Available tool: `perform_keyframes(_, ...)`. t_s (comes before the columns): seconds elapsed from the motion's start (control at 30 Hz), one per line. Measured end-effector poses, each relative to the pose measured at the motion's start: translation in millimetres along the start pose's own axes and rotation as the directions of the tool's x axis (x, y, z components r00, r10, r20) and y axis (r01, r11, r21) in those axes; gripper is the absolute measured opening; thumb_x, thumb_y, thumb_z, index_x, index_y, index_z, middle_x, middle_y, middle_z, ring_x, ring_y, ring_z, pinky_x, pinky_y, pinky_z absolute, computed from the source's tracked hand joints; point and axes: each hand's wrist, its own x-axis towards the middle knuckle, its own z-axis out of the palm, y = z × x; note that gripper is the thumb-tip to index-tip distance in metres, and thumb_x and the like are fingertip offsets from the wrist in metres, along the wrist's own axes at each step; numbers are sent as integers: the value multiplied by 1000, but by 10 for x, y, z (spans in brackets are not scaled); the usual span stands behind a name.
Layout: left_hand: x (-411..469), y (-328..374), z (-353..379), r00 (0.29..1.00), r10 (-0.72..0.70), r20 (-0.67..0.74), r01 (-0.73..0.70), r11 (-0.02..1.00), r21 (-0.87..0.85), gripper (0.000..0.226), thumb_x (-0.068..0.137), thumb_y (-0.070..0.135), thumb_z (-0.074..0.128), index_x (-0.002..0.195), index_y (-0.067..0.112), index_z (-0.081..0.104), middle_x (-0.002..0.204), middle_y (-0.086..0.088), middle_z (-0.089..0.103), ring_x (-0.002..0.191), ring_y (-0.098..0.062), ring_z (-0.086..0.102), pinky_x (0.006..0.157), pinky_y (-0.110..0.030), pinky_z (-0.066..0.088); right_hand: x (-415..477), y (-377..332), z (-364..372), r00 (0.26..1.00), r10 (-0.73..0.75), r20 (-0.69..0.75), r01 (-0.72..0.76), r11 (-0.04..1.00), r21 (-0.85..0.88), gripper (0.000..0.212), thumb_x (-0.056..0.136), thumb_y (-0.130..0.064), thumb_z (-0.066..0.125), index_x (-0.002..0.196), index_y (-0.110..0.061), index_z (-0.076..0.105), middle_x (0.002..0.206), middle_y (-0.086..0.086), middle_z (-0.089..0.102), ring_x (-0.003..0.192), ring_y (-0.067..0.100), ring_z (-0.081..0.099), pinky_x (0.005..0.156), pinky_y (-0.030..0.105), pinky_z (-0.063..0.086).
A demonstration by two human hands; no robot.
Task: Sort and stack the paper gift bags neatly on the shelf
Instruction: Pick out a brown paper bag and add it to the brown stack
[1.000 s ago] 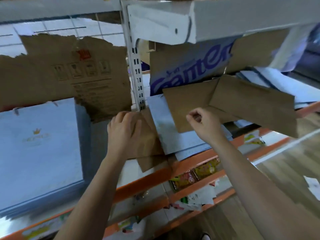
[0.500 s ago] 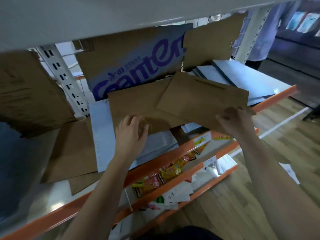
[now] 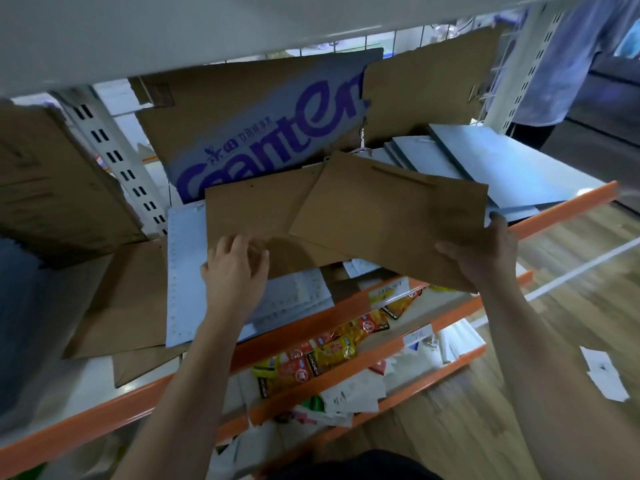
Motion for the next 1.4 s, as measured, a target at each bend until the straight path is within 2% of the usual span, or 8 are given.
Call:
perform_keyframes(0.23,96,-118,-75,971,-237,33,238,971,-33,58,89,33,63,130,-1,41,131,-25,44,119,-44,40,98,-52,35,14,-79,214,990,-59,127,75,989,-126,85,74,-30,82,141,-8,35,140,16,44,127,35,44,100,43,40)
perform_keyframes(0.43,255,-253,-148,919,-379,109,391,845,-363,52,84,35,71,121,4,50,111,-12,58,94,-30,56,66,-40,45,52,-90,281,984,-75,159,89,992,-86,83,70,-31,85,136,-7,39,133,12,52,120,33,51,94,41,45)
perform_keyframes(0.6,91,-231,-264,943,-328,-53,274,859,-431,35,96,27,56,125,10,44,88,7,53,70,-13,52,56,-30,42,-5,-229,381,975,-169,141,163,985,55,51,85,-21,70,125,-5,43,100,1,47,77,16,47,62,27,37)
perform_keyframes(0.83,-289,-799,-778,854,-400,-333,233,866,-441,20,100,28,48,112,15,56,96,3,58,85,-16,53,66,-27,36,-382,-572,914,951,-237,196,164,930,330,17,93,-27,59,105,-21,49,89,-1,59,76,16,56,65,27,44)
perform_keyframes(1.07,-928,-1712,-1511,727,-479,-492,287,863,-416,21,99,26,51,108,9,57,86,-3,59,77,-21,50,60,-25,29,-1329,-1057,1495,885,-374,278,233,871,431,28,94,-24,59,118,-12,51,102,-6,53,91,12,52,66,21,37)
perform_keyframes(1.2,-1375,-2345,-1974,693,-520,-500,322,843,-431,21,97,29,53,108,11,57,77,-5,63,68,-20,54,58,-28,33,-2090,-1304,1792,845,-438,308,270,846,461,18,95,-23,58,108,-18,49,93,-5,55,81,12,52,62,27,40)
perform_keyframes(1.3,-1639,-2725,-2287,686,-531,-497,330,836,-438,18,98,27,53,107,12,59,85,-4,64,66,-9,54,53,-7,35,-2622,-1444,2025,831,-460,313,276,829,486,16,94,-22,60,105,-15,50,96,2,59,77,13,56,60,25,42)
perform_keyframes(1.4,-1794,-3097,-2530,685,-524,-507,335,844,-420,13,98,26,53,102,15,58,93,-2,64,78,-15,57,57,-3,35,-3076,-1568,2267,834,-460,304,285,832,476,16,93,-23,60,103,-16,49,95,3,61,78,17,57,59,24,41)
